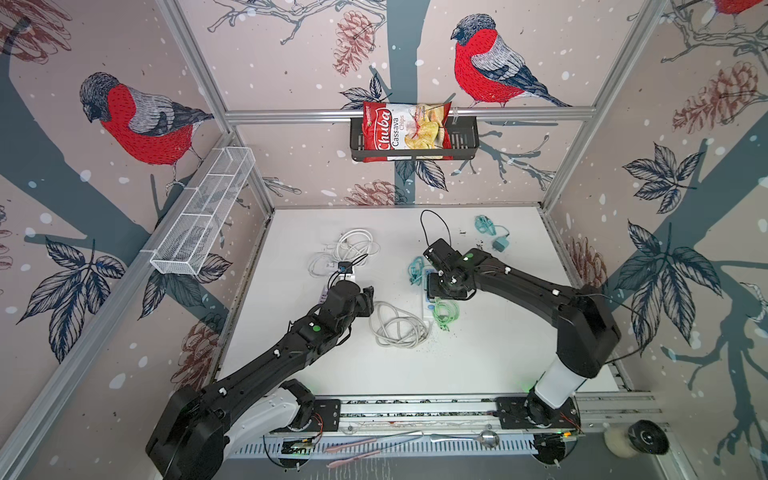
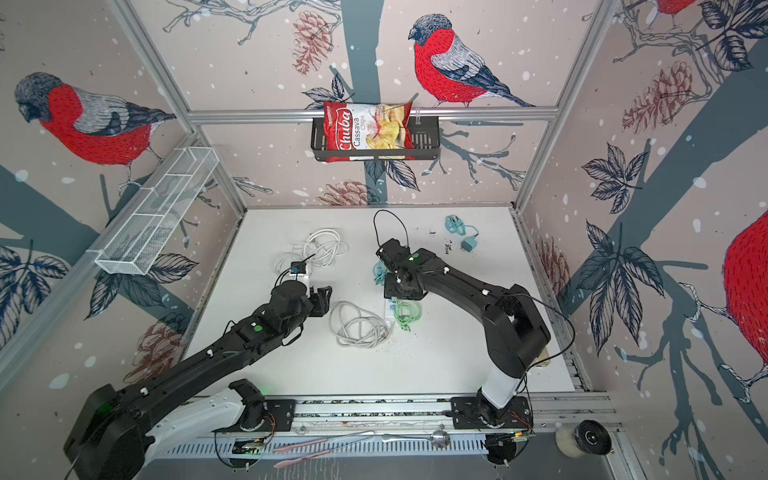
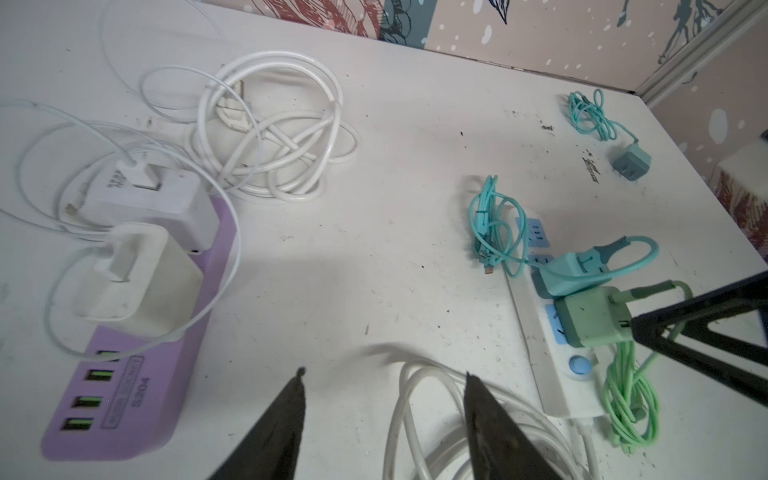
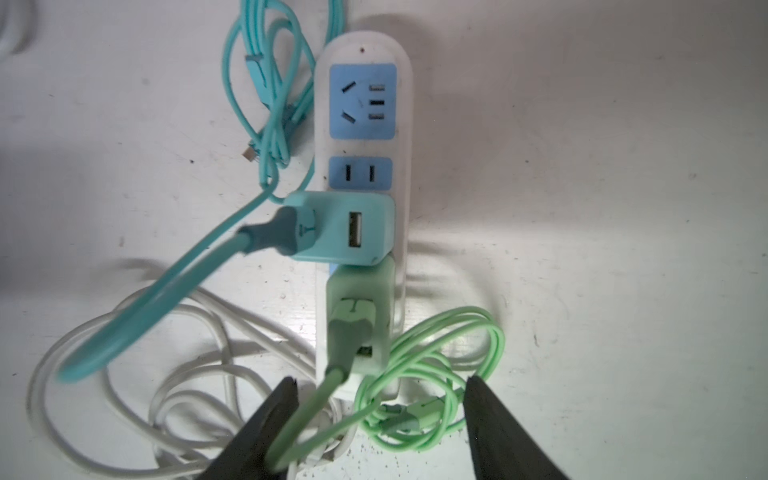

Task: Insert the plug
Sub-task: 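Open the right gripper and move it to the teal charger near the back wall, then grasp the teal charger with the right gripper while the left arm reaches toward it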

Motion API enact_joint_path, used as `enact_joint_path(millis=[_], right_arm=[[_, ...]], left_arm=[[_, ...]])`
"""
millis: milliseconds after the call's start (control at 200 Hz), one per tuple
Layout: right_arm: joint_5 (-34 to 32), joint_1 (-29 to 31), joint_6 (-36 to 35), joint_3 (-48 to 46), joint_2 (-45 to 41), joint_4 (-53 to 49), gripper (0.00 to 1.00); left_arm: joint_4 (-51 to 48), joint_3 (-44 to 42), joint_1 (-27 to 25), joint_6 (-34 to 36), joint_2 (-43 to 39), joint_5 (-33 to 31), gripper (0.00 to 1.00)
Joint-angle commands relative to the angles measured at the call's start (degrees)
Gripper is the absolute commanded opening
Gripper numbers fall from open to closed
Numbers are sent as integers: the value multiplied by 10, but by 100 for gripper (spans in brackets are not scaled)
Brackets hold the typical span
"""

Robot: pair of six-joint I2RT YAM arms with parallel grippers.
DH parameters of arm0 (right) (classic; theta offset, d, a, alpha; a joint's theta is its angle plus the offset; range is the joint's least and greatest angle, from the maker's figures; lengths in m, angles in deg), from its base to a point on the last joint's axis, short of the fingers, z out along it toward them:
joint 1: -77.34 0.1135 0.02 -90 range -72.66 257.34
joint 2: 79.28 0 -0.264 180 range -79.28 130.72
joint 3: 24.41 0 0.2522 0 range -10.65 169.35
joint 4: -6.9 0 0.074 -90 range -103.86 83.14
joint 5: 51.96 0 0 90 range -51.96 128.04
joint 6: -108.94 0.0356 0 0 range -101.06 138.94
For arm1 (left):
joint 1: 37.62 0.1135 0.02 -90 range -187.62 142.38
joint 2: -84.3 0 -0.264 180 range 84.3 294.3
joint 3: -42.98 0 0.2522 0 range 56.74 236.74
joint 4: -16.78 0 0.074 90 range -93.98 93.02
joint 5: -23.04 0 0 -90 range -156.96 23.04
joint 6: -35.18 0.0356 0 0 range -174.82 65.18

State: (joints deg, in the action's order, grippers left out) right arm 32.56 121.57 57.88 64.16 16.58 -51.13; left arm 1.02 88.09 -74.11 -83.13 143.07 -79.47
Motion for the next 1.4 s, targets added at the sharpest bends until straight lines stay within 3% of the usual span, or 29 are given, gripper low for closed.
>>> enact_joint_path(millis=[0,140,295,470,575,675,855,1096,1391], right_arm=[[-18,-6,-1,1,-34,7,65],[-49,-57,-20,-8,-86,21,65],[-23,-186,-62,-48,-103,112,65],[-23,-332,-89,-25,-18,144,62],[-27,-387,-107,7,51,159,62],[-7,-429,-114,40,104,179,62],[11,-466,-131,165,215,153,61],[84,-474,-123,302,331,138,58],[99,-466,-114,361,400,125,51]], left_arm=[[26,14,0,-12,16,49,63],[46,16,-24,-42,38,41,62],[28,64,-76,-42,105,19,64],[-25,130,-103,-62,195,17,65],[-59,172,-111,-59,223,15,64],[-98,236,-130,-36,246,-33,63],[-128,347,-159,9,299,-89,64],[-60,425,-170,110,377,-64,65],[5,490,-170,196,472,-13,67]])
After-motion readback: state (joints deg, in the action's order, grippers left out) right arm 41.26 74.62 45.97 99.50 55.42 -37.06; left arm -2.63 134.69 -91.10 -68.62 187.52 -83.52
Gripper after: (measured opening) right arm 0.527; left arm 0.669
